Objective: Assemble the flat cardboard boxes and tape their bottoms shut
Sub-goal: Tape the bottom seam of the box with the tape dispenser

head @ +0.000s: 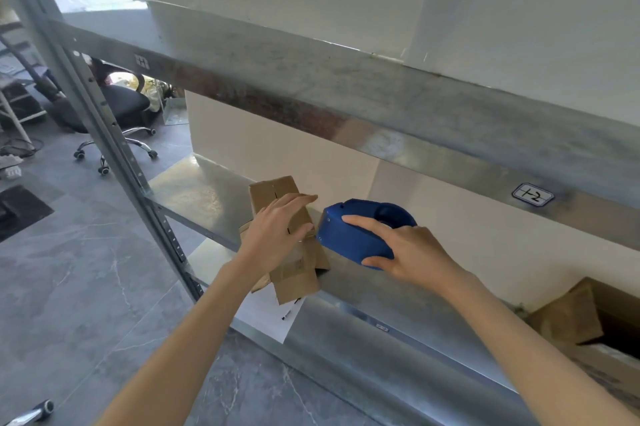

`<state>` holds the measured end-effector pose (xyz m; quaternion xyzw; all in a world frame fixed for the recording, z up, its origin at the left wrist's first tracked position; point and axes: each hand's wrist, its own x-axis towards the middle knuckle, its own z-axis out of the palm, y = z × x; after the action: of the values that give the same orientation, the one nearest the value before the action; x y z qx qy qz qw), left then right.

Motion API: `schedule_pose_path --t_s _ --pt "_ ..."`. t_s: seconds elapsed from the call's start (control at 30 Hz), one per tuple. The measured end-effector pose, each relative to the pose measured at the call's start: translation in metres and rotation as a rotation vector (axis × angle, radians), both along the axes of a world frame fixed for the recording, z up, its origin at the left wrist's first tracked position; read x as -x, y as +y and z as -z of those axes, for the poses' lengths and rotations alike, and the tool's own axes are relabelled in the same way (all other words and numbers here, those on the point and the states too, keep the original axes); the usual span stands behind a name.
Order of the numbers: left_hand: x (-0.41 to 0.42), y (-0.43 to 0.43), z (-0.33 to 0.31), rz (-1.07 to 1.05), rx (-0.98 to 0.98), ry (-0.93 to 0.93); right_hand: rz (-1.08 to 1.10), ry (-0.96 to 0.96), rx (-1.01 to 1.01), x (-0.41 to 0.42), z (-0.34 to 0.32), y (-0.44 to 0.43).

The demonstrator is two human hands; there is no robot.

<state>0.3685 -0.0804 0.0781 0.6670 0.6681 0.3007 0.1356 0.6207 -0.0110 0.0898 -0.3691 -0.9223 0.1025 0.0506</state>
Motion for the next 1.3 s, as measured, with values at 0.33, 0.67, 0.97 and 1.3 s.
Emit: schedule_pose_path --t_s 0.33,0.67,0.97,1.3 --pt "0.005 -0.008 0.001 0.109 -0.017 -0.215 -0.117 -0.003 -0.024 0.009 -0.005 -0.018" --pt "0.018 -0.021 0.004 0.004 0.038 -0.408 -0.192 0.007 -0.031 0.027 0.002 -0.026" --pt "0.029 -0.044 0.028 -0.171 -0.052 -0.435 -0.218 -0.041 -0.013 0.027 -0.004 -0.025" --pt "0.046 -0.058 0.056 -0.287 0.041 -0.562 -0.199 -0.056 0.110 0.025 -0.005 -0.019"
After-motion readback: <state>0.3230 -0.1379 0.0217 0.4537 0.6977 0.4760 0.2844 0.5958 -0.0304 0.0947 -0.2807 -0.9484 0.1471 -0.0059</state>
